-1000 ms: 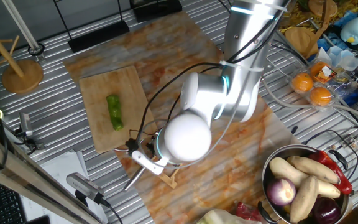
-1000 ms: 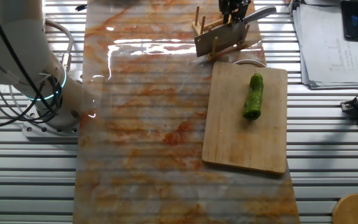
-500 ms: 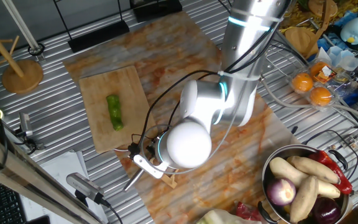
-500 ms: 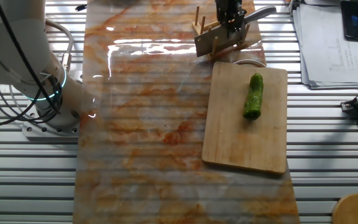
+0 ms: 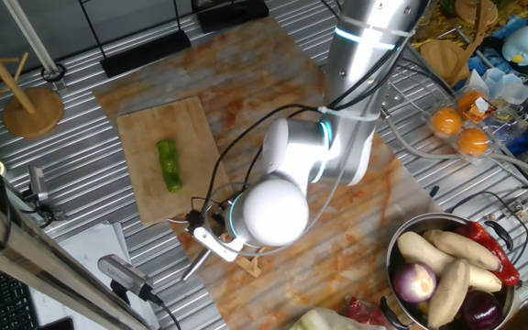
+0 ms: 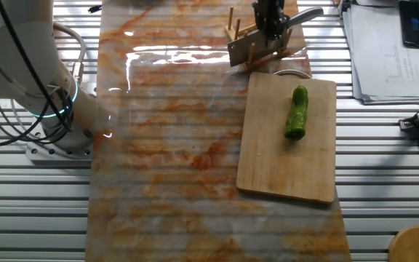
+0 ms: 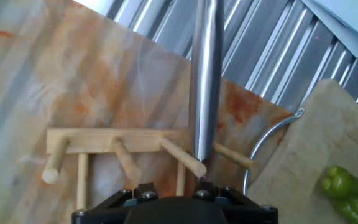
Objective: Chop the chili peppers
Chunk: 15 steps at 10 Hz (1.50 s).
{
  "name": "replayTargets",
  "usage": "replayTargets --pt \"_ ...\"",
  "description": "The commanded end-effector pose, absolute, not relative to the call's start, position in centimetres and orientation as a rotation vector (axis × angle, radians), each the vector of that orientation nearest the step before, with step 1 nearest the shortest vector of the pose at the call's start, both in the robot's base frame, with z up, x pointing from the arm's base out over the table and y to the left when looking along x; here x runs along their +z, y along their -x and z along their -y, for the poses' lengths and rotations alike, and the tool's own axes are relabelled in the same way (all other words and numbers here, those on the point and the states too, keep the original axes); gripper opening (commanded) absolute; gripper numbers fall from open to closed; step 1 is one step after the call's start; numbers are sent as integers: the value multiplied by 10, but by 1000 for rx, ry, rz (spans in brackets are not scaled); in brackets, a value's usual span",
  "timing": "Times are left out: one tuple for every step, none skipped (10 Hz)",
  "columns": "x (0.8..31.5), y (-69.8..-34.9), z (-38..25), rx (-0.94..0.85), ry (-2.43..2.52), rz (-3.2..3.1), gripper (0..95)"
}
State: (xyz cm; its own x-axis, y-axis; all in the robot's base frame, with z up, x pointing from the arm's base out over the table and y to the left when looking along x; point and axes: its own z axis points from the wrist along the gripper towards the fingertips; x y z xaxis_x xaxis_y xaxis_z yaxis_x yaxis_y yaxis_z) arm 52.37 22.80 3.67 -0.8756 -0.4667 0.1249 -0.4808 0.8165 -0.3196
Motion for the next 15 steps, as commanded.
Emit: replayTargets --pt "36 -526 -229 543 -777 2952 190" --pt "34 -526 -229 539 -774 2962 190" --pt "38 -526 -230 540 -777 2960 0" --pt "47 -525 -230 539 -798 2947 0" --pt "53 -525 -229 533 -816 2945 0" --pt "56 -523 -229 513 -823 2953 0" --pt "56 -523 -228 511 -823 2954 0" --pt "56 -523 -228 506 -825 2955 0" --pt "56 -522 -228 496 -829 2958 0" --pt "57 -522 -228 486 -835 2964 0" --pt "59 -521 -228 484 -841 2963 0" --pt "59 -521 -228 484 -847 2961 0" --pt "60 -521 -226 465 -877 2959 0" --pt "61 -521 -223 451 -891 2958 0" --pt "60 -520 -222 451 -894 2957 0"
